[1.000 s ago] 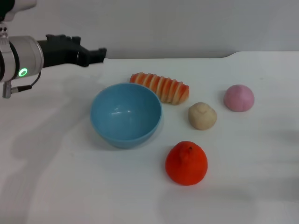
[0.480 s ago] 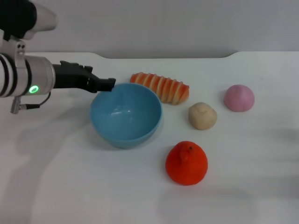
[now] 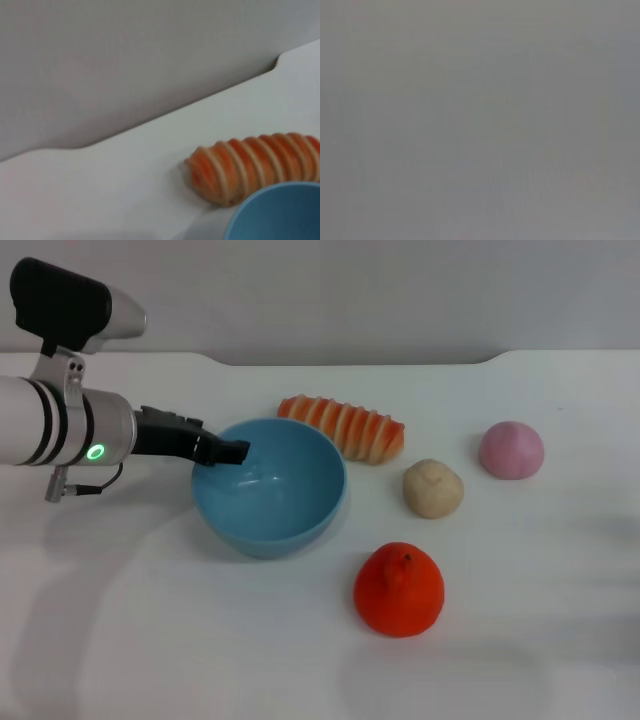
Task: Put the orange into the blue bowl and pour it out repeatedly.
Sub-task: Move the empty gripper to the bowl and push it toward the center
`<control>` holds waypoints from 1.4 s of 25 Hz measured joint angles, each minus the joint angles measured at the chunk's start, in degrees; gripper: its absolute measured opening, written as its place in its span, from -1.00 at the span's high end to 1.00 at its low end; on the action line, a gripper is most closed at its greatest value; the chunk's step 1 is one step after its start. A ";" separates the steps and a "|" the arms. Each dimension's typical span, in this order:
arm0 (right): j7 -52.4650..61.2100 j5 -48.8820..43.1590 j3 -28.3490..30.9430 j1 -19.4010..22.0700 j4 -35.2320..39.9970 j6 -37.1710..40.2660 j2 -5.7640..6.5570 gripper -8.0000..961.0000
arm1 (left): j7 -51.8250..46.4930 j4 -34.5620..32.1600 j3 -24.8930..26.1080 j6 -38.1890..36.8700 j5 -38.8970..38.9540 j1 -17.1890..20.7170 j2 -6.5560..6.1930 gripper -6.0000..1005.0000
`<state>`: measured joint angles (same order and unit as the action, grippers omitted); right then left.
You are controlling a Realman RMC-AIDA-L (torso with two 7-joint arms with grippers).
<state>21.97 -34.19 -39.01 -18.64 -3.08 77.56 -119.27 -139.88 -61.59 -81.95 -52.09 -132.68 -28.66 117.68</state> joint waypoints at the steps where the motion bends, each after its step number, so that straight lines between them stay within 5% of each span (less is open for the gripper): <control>1: 0.00 0.00 0.00 -0.02 0.00 -0.02 0.00 -0.28 | 0.01 0.21 0.00 0.11 -0.01 -0.05 -0.01 -0.46; 28: 0.00 0.00 -0.12 -0.81 -0.46 -0.84 -0.09 -0.27 | 2.58 4.68 -3.44 2.17 0.06 -0.70 0.20 -0.45; 35: 0.00 0.00 -0.01 -0.78 -0.77 -0.83 -0.09 -0.27 | 3.33 4.37 -7.26 4.33 0.06 -0.69 0.26 0.12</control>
<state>21.97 -34.19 -39.02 -19.42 -3.85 76.73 -119.36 -136.55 -57.21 -89.21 -47.76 -132.63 -29.35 117.95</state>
